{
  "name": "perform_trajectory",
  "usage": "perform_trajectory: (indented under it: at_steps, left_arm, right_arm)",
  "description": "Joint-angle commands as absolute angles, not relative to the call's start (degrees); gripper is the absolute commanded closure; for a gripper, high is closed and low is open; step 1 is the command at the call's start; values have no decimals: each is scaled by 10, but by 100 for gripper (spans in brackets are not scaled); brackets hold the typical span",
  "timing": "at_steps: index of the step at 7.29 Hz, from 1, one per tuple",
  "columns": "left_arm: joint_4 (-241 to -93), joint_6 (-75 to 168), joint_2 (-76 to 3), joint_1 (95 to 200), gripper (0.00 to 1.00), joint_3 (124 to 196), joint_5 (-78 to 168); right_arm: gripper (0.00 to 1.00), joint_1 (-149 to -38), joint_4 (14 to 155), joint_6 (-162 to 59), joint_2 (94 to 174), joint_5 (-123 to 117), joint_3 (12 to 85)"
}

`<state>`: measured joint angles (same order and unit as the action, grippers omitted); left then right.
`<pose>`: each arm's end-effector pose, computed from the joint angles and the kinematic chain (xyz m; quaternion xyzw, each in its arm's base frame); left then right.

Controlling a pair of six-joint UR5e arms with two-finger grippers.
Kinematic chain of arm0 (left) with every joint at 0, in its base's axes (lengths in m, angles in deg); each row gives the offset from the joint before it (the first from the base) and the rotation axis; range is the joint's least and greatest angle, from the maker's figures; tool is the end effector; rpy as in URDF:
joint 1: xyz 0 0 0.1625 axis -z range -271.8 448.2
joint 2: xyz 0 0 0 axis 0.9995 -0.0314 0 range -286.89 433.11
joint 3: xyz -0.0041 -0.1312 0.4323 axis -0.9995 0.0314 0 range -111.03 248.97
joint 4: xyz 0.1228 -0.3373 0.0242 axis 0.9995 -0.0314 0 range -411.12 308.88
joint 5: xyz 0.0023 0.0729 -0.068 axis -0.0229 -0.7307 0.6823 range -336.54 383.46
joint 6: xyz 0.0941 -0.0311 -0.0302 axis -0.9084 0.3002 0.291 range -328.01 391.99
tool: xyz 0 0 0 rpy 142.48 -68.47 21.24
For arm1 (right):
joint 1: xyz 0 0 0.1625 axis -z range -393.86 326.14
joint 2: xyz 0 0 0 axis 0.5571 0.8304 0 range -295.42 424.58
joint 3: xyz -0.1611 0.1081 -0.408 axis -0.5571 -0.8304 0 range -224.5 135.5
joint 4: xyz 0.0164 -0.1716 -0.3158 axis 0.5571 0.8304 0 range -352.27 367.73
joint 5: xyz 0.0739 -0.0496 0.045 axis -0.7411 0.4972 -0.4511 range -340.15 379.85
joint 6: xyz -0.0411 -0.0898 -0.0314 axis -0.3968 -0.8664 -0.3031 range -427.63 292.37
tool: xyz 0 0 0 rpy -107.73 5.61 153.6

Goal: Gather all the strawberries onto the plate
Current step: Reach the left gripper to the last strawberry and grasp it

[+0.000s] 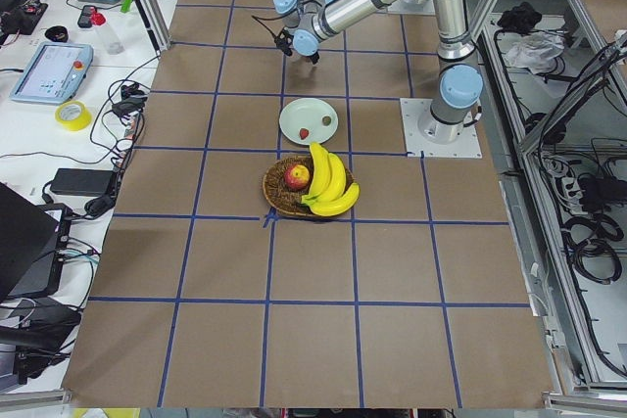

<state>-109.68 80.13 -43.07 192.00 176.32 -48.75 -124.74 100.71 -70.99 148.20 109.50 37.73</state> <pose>-0.2839 -0.4641 0.2204 0.3056 -0.9338 -0.1685 0.0783 0.1416 -0.4894 0.5239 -0.0371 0.9986 -0.0381 0.0022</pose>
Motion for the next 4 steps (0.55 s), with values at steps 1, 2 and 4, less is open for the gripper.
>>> perform_trajectory:
  at_steps: [1,2,4]
  left_arm:
    - [-1096,801,-433,1920,35,1764,-479]
    - [-1096,801,-432,1920,83,1763,-478]
    - [-1095,792,-425,1919,100,1760,-486]
  right_arm:
    - [0,-1247,1006,-710,1482,1095,378]
    - [0,-1247,1006,-710,1483,1095,378]
    - [0,-1246,1007,-710,1483,1095,378]
